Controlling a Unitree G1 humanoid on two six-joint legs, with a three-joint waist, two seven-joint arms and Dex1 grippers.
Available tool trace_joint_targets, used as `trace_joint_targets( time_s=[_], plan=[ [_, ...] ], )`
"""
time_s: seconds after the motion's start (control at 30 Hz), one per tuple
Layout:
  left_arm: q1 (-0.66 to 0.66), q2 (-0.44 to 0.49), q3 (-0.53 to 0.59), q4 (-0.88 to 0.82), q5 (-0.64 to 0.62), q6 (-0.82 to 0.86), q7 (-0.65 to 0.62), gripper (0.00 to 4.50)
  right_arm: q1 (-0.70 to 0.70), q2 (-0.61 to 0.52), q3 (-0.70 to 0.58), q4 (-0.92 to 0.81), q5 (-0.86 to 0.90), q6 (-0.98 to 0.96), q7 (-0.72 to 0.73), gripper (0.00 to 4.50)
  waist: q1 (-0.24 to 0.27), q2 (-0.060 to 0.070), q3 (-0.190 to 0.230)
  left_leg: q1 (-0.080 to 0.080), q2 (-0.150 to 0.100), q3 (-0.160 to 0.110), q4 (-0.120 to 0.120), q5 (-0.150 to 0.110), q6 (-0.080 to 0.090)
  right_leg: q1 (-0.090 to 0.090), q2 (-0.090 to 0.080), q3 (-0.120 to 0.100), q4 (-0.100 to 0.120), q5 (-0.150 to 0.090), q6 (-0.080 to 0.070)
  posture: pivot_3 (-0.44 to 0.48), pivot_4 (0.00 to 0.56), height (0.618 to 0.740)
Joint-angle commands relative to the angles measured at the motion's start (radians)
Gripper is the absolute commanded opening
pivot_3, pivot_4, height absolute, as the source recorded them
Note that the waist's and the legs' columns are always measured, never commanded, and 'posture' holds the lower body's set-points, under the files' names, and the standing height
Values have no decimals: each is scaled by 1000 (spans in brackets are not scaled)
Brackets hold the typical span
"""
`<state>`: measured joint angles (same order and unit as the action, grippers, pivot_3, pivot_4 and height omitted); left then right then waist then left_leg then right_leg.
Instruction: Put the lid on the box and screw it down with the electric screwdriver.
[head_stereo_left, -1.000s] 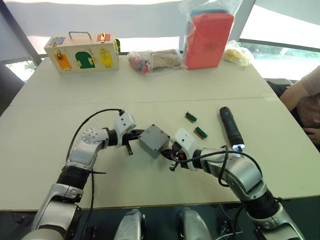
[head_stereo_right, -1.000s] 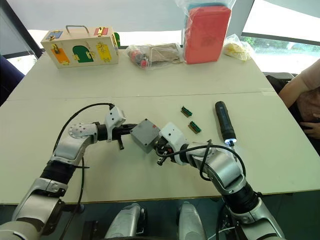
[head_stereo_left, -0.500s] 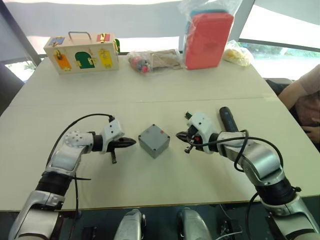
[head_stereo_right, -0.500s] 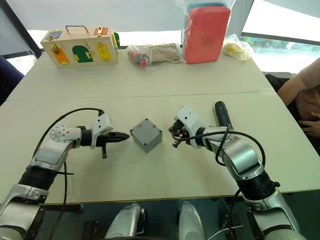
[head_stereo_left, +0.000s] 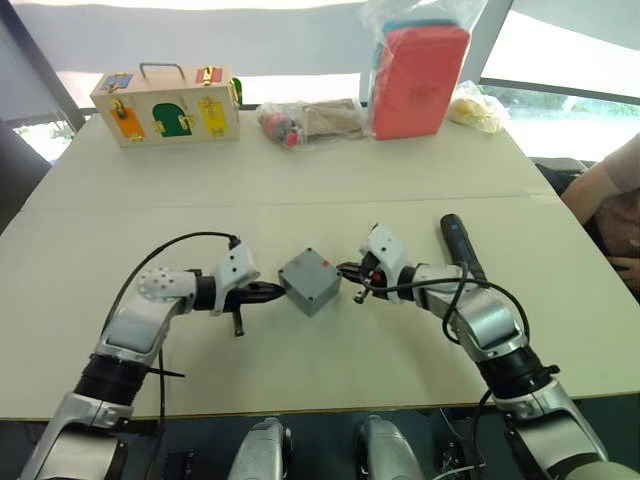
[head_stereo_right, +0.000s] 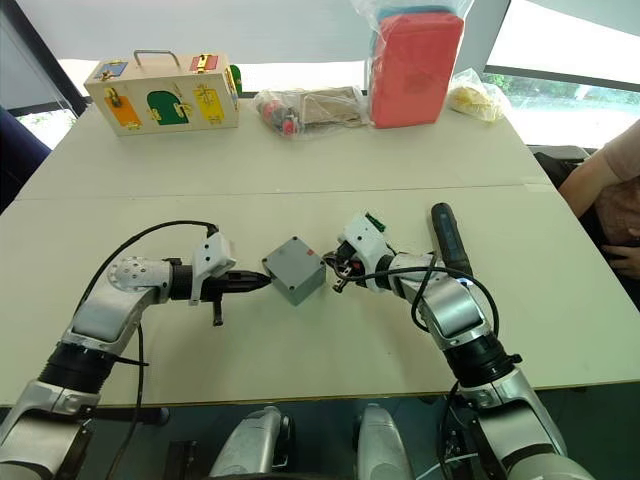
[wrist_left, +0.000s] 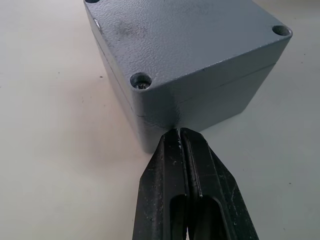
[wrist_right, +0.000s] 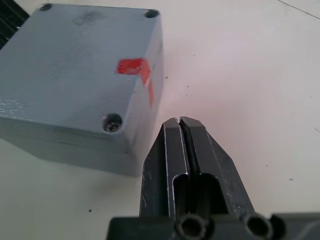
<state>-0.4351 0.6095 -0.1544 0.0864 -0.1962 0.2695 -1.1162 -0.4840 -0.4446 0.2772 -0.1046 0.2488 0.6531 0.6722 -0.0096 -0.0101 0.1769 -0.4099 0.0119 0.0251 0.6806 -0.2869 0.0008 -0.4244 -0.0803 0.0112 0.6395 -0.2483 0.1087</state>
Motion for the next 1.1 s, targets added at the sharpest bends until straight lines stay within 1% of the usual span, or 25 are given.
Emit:
trace_joint_targets(
  time_s=[0.03, 0.33, 0.57, 0.63, 0.73, 0.83, 0.97, 1.07, 1.1],
  plan=[
    [-38, -7, 1, 8, 8, -29, 7, 0, 16, 7, 3, -81, 15, 15, 19, 10, -2, 0, 0, 0, 0, 0, 0, 0, 0, 0, 0, 0, 0, 0, 0, 0, 150, 730],
    [-75, -26, -9, 52, 21, -50, 5, 0, 58, 10, 0, -184, 23, 92, 8, 10, -2, 0, 0, 0, 0, 0, 0, 0, 0, 0, 0, 0, 0, 0, 0, 0, 150, 730],
    [-77, -22, -6, 60, 25, -54, -11, 0, 70, 6, -2, -203, 9, 107, -1, 10, -2, 0, 0, 0, 0, 0, 0, 0, 0, 0, 0, 0, 1, 0, 0, 0, 150, 730],
    [-65, -5, 1, 41, 19, -45, -21, 0, 71, 0, -11, -208, -1, 104, -13, 10, -2, 0, 0, 0, 0, 0, 0, 0, 0, 0, 0, 0, 1, 0, 0, 0, 150, 730],
    [-30, 51, 33, -25, -7, -21, -54, 0, 70, -18, -67, -212, -15, 82, -44, 10, -3, 0, 0, 0, 0, 0, 0, 0, 0, 0, 0, 0, 1, 0, 0, 0, 150, 730],
    [-25, 102, 73, -97, -41, 14, -64, 0, 61, -12, -166, -201, -11, 57, -102, 10, -3, 0, 0, 0, 0, 0, 0, 0, 0, 0, 0, 0, 1, 0, 0, 0, 150, 730],
    [-42, 121, 113, -168, -91, 73, -47, 0, 30, 29, -258, -149, -1, 36, -178, 10, 0, 0, 0, 0, 0, 0, 0, 0, 0, 0, 0, 0, 1, 0, 0, 0, 150, 730],
    [-74, 121, 150, -219, -139, 130, -25, 0, -29, 53, -297, -24, -18, 13, -230, 720, -4, 0, 0, 0, 0, 0, 0, 0, 0, 0, 0, 0, 1, 0, 0, 0, 150, 730],
    [-85, 120, 155, -228, -149, 143, -16, 0, -49, 61, -298, 19, -24, 2, -237, 1136, -4, 0, 0, 0, 0, 0, 0, 0, 0, 0, 0, 0, 1, 0, 0, 0, 150, 730]
  ],
)
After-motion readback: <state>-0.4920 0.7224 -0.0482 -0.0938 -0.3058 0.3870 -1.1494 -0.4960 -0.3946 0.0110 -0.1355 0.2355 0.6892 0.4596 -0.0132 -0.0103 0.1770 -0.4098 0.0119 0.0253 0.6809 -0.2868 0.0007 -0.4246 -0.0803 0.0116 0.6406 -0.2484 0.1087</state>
